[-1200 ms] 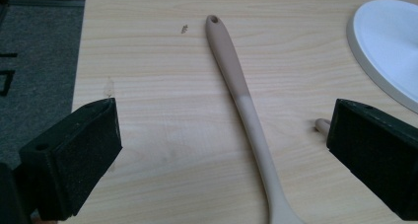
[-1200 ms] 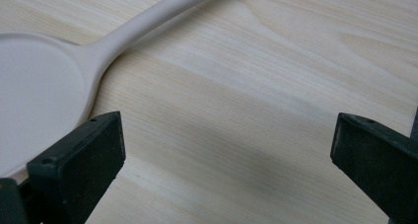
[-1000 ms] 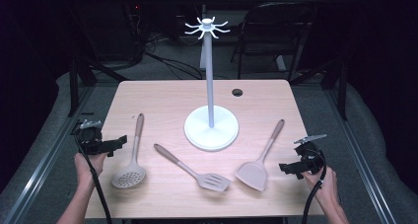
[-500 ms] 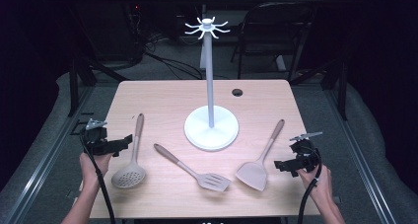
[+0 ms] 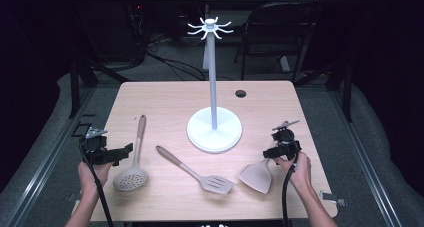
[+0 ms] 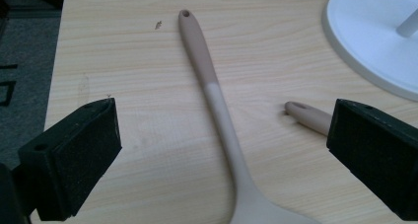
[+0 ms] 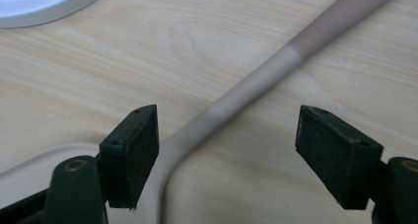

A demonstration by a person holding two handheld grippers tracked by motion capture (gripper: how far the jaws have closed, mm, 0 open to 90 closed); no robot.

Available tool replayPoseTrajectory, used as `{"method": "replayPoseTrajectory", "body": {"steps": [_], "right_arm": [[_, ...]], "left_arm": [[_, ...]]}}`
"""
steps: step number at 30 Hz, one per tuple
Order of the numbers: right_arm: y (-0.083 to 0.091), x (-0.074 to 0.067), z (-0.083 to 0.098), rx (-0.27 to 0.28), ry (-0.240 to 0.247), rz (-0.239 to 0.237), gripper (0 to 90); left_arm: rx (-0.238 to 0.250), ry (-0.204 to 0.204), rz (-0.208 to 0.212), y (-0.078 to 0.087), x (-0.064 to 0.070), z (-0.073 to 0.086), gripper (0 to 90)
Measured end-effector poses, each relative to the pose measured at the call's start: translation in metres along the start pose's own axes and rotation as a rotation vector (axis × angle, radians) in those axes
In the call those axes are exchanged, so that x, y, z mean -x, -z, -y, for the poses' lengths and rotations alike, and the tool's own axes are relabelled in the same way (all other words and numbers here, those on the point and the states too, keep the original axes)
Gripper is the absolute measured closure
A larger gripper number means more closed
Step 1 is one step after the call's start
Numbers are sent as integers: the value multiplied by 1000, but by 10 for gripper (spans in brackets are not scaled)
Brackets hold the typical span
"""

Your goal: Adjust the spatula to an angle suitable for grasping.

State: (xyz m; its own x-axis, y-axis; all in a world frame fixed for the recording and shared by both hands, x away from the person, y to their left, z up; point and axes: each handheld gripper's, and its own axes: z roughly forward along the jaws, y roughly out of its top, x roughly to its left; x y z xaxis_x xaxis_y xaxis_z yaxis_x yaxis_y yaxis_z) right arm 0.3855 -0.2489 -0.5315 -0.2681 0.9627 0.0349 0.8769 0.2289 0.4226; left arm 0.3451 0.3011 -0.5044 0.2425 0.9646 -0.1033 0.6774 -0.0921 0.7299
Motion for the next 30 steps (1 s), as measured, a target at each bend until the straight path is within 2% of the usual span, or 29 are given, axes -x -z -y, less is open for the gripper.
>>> {"method": "replayPoseTrajectory", "body": {"steps": [1,4,5,6,10,12,13,14,19,21,25,29,30], "right_arm": [[-6,-2,-6,-24,3,20,253],[-9,-4,-6,-37,2,16,283],[-12,-6,-5,-25,-13,13,291],[-12,-6,-4,-49,2,23,300],[-13,-8,0,-42,12,24,362],[-13,-9,1,-35,17,17,392],[-15,-10,1,-37,19,1,398],[-16,-9,1,-36,23,5,396],[-17,-8,2,-28,21,-4,404],[-17,-9,0,-34,45,3,432],[-16,-11,-2,-39,52,4,456],[-14,-10,-2,-40,63,-4,487],[-15,-11,-1,-23,51,0,496]], "left_arm": [[-3,-11,-9,-1,0,-1,0],[-3,-20,-17,-1,1,-2,0],[0,-22,-17,-1,1,-3,0],[2,-24,-18,-1,2,-3,0],[2,-50,-20,-4,10,-7,1],[3,-61,-12,-7,14,-8,2],[1,-65,-3,-8,16,-8,1],[0,-80,14,-10,17,-9,1],[-13,-90,26,-12,17,-8,0],[-18,-89,30,-11,15,-5,1],[-41,-86,43,-8,8,2,0],[-23,-61,45,-4,3,3,0],[-21,-61,46,-4,3,2,1]]}}
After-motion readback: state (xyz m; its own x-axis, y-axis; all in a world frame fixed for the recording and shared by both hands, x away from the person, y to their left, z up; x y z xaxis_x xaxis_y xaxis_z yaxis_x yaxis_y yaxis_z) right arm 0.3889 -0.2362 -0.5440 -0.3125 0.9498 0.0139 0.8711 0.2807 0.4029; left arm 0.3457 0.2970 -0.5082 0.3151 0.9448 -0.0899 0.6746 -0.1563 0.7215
